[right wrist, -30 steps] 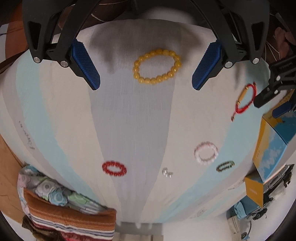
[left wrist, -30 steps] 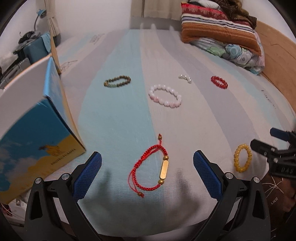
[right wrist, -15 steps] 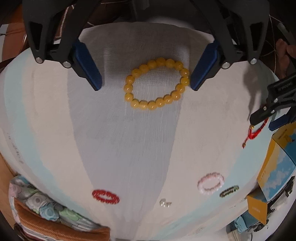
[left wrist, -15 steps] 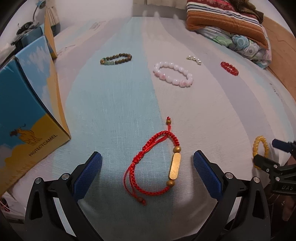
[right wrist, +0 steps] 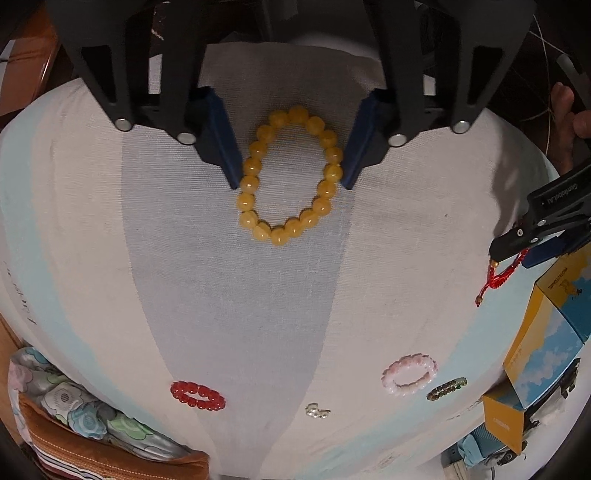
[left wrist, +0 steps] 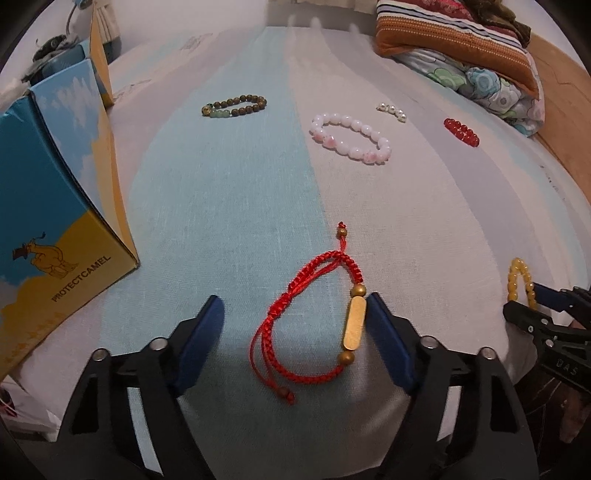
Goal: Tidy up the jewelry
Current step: 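Grasp the yellow bead bracelet with the right tool while the left tool grasps the other red cord bracelet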
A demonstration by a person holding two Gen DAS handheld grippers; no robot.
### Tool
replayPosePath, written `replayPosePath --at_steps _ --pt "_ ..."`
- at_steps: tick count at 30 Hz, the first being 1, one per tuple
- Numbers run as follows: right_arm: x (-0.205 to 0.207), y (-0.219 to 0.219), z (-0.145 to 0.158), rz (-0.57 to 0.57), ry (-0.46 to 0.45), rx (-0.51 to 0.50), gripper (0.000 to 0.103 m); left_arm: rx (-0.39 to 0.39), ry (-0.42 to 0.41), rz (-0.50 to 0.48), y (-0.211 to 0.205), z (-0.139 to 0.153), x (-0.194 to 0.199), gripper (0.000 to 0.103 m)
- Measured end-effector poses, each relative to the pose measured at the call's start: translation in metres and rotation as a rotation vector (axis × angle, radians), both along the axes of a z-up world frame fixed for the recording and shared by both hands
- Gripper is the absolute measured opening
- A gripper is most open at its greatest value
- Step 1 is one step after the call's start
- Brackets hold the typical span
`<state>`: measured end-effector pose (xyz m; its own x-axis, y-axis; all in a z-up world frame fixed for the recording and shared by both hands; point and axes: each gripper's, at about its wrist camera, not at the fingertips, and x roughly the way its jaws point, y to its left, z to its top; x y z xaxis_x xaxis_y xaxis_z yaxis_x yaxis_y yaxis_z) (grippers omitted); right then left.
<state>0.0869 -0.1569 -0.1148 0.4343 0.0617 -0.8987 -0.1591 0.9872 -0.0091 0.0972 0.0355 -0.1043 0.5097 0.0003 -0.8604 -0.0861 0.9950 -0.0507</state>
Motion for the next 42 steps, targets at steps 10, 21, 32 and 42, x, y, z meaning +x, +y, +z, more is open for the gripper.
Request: replayPosePath --at_steps 10,21,32,42 --pt "-0.001 -0.006 0.004 -0.02 -0.021 0.015 0.018 -0.049 0.041 0.024 0.007 0.006 -0.003 0.011" --pt "-0.003 -0.01 0.015 -0.041 -0.057 0.051 0.018 -0.054 0.044 0.022 0.006 0.015 -0.007 0.011" --pt "-0.005 -0.017 0.027 -0.058 -0.078 0.108 0.009 -0.041 0.037 0.037 0.008 0.028 -0.011 0.011" --pt "-0.006 -0.019 0.032 -0.067 -0.09 0.112 0.009 -0.058 0.014 0.025 0.005 0.043 -0.014 0.011"
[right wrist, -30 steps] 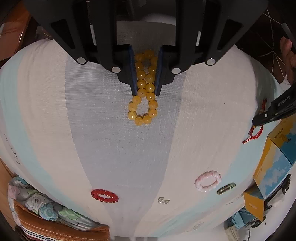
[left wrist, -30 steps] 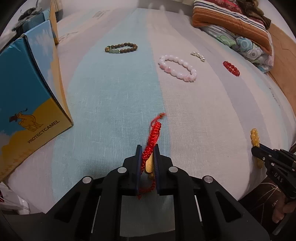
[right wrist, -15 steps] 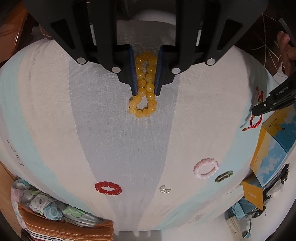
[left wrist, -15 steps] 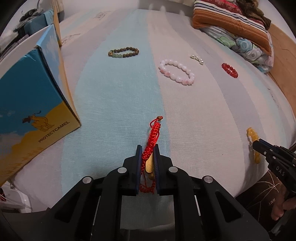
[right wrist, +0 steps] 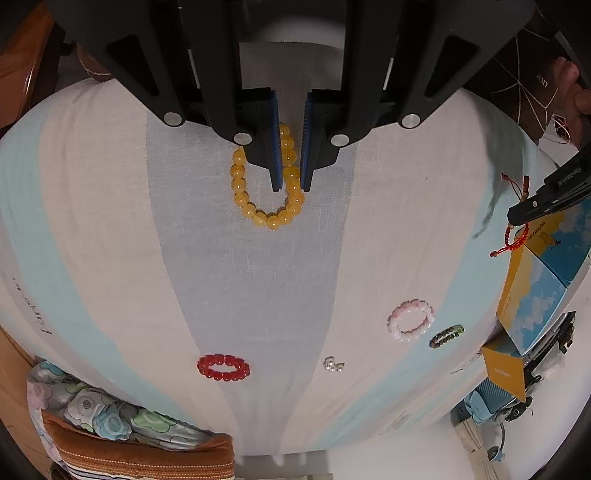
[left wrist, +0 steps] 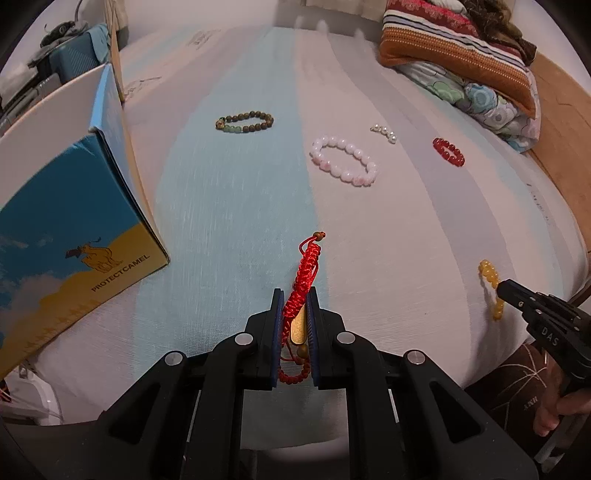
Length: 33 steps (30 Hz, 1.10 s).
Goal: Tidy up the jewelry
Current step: 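Grasp the yellow bead bracelet with the right tool while the left tool grasps the other red cord bracelet, then lift both held bracelets and carry them toward the white box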
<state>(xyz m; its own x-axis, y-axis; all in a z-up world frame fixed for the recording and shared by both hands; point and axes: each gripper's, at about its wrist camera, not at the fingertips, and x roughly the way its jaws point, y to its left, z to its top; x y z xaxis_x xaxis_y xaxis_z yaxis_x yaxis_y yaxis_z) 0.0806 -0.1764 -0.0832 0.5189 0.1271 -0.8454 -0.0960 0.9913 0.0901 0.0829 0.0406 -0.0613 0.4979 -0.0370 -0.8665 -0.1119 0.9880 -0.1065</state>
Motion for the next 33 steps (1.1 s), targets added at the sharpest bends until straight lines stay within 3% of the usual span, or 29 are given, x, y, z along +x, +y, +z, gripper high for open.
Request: replayPosePath --at_steps 33 --pt "0.001 0.0 0.074 0.024 -0.109 0.055 0.009 0.043 -0.056 -0.028 0.001 0.059 -0.003 0.011"
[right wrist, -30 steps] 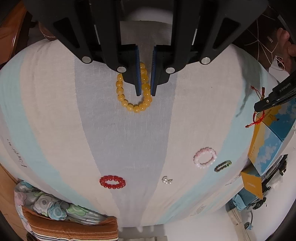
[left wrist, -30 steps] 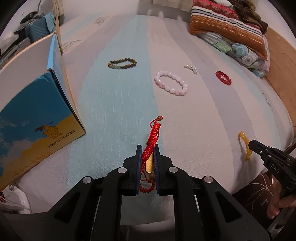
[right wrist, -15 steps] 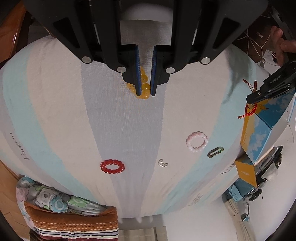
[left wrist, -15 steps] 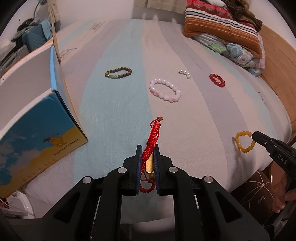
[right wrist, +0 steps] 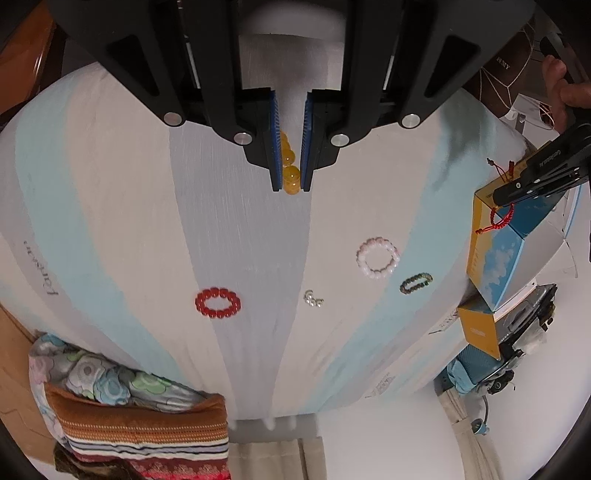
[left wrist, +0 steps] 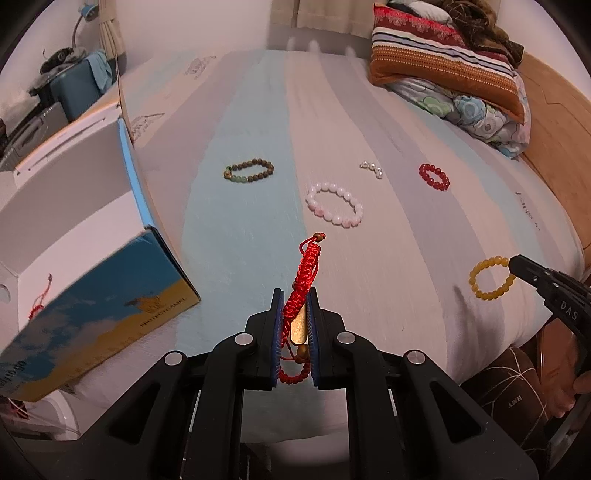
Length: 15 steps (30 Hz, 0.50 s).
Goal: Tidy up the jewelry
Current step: 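Lift both held bracelets and carry them toward the white box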
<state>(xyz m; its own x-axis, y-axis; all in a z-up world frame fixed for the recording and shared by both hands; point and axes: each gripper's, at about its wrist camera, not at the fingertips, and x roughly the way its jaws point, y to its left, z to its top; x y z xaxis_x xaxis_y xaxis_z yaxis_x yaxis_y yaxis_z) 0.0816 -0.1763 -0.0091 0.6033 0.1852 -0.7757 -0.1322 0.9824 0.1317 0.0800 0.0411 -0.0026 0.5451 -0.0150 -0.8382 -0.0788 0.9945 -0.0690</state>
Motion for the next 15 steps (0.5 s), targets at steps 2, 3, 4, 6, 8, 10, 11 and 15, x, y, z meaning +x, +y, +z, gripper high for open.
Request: replayPosePath --at_steps 2,3,4,6,8,10,11,15 --pt "0.001 0.003 0.005 0.004 -0.008 -0.005 0.009 0.004 -0.009 -0.003 0.001 0.006 0.0 0.011" --pt "0.003 0.006 0.009 0.008 -0.015 -0.011 0.009 0.006 -0.012 -0.003 0.001 0.008 0.0 0.011" --pt "0.003 0.008 0.01 0.01 -0.017 -0.014 0.009 0.007 -0.017 -0.004 0.003 0.012 0.0 0.011" --pt "0.005 0.013 0.016 0.02 -0.026 -0.02 0.009 0.012 -0.023 -0.004 0.005 0.018 0.001 0.011" --pt "0.006 0.019 0.02 0.03 -0.034 -0.028 0.009 0.015 -0.028 -0.002 0.006 0.023 0.002 0.011" --pt "0.008 0.027 0.026 0.042 -0.045 -0.034 0.009 0.019 -0.033 0.001 0.009 0.028 0.001 0.011" --pt "0.008 0.031 0.028 0.047 -0.051 -0.038 0.009 0.02 -0.036 0.003 0.011 0.03 0.002 0.011" --pt "0.009 0.048 0.037 0.068 -0.073 -0.045 0.009 0.024 -0.044 0.013 0.02 0.038 0.0 0.011"
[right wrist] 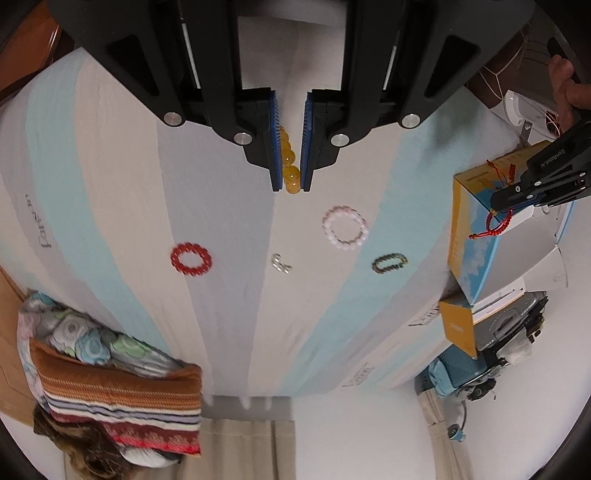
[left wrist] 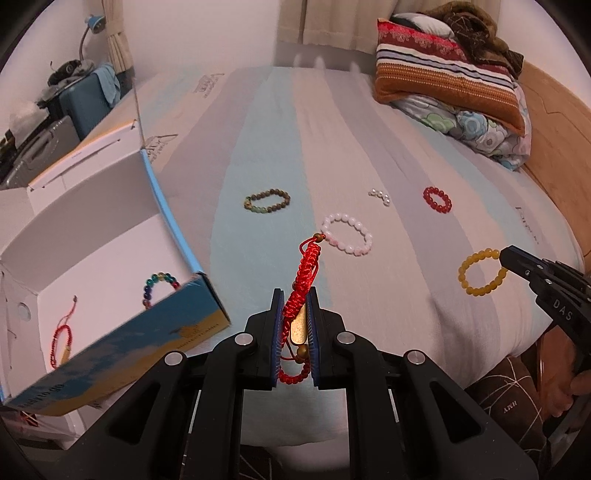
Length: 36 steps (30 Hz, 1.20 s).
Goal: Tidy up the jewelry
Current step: 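Lift both held bracelets and carry them toward the white box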
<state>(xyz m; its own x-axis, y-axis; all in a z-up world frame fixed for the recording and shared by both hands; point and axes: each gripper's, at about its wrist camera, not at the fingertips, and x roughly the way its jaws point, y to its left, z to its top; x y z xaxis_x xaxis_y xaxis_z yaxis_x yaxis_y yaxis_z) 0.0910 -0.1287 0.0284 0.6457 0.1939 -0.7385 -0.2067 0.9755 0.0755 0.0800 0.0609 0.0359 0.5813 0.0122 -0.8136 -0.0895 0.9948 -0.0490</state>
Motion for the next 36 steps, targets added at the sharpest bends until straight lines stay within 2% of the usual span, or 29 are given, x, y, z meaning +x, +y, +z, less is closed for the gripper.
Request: replayPosePath --at_steps 19,36 --pt "0.009 0.083 0.039 0.102 -0.059 -0.014 0.009 0.011 -0.036 0.083 0.054 0.036 -0.017 0.011" --pt "0.029 0.198 0.061 0.244 -0.087 -0.022 0.009 0.01 -0.05 0.25 0.151 0.055 -0.046 0.011"
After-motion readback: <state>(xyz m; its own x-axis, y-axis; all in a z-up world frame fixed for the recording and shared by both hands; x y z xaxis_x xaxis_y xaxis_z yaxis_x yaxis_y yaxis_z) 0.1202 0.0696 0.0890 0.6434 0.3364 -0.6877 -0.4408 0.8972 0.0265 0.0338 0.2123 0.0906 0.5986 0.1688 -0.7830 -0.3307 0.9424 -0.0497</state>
